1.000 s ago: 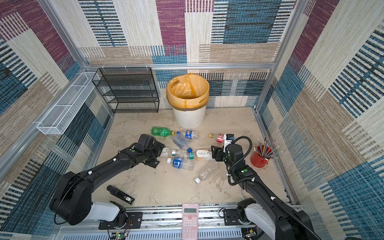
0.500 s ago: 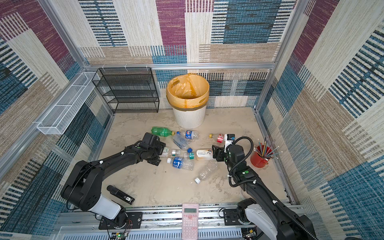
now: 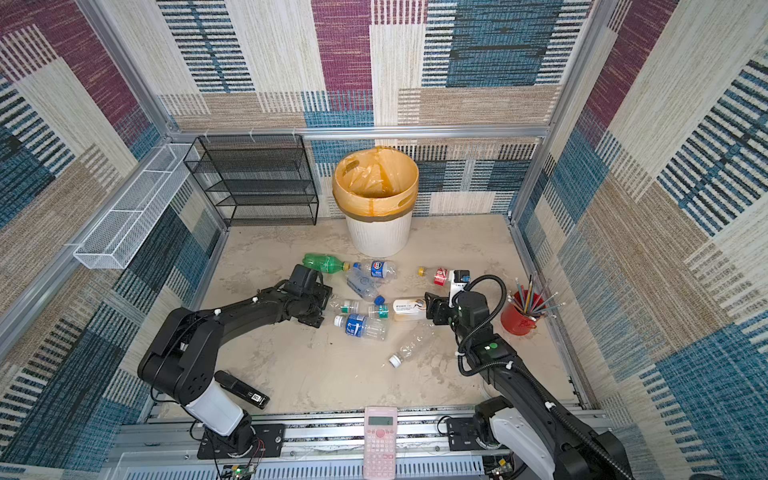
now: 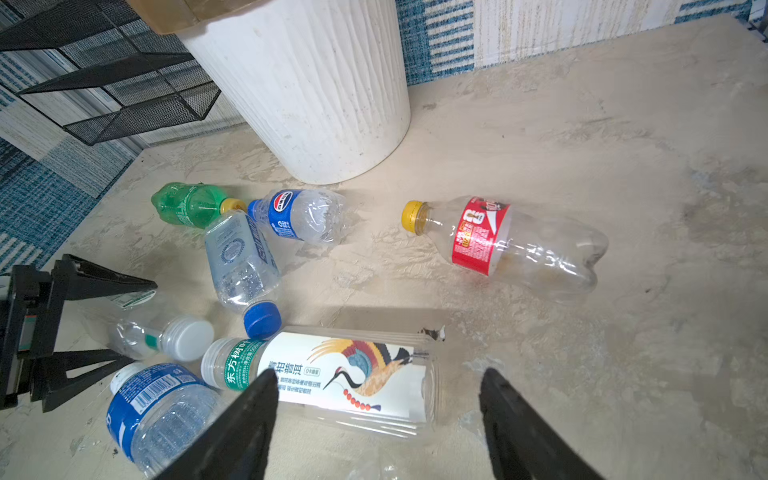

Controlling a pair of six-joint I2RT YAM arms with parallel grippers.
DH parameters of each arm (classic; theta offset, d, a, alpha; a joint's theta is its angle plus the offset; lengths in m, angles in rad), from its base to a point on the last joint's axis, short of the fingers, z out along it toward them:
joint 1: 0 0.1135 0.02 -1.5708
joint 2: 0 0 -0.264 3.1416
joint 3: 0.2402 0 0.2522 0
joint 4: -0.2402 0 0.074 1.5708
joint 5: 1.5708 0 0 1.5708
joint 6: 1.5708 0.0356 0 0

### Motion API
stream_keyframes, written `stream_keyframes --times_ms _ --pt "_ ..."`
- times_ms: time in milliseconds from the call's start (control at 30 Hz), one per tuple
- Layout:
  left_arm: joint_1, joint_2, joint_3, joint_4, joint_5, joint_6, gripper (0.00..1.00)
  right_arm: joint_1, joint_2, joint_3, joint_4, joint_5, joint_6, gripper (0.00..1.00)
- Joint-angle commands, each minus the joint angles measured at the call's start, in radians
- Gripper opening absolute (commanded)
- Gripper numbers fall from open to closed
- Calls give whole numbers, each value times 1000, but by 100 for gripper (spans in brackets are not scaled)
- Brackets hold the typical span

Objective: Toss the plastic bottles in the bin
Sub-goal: 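Lift the clear water bottle with the left gripper and raise it upright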

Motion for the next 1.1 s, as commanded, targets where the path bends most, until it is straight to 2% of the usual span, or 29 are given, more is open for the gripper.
stream_keyframes --times_ms 0,267,567,867,1067 --pt "1 -5 -11 -6 -8 39 79 0 -9 -3 29 8 -9 77" --pt "14 -121 -55 23 -50 149 67 0 -16 -11 36 6 -14 77" --pt "73 -303 -277 340 13 383 56 0 -17 -21 80 -44 -3 76" --pt "130 -487 -466 688 127 700 55 0 -8 -39 146 -134 -1 73" --pt "153 -556 -480 745 206 817 58 0 27 -26 151 -161 21 71"
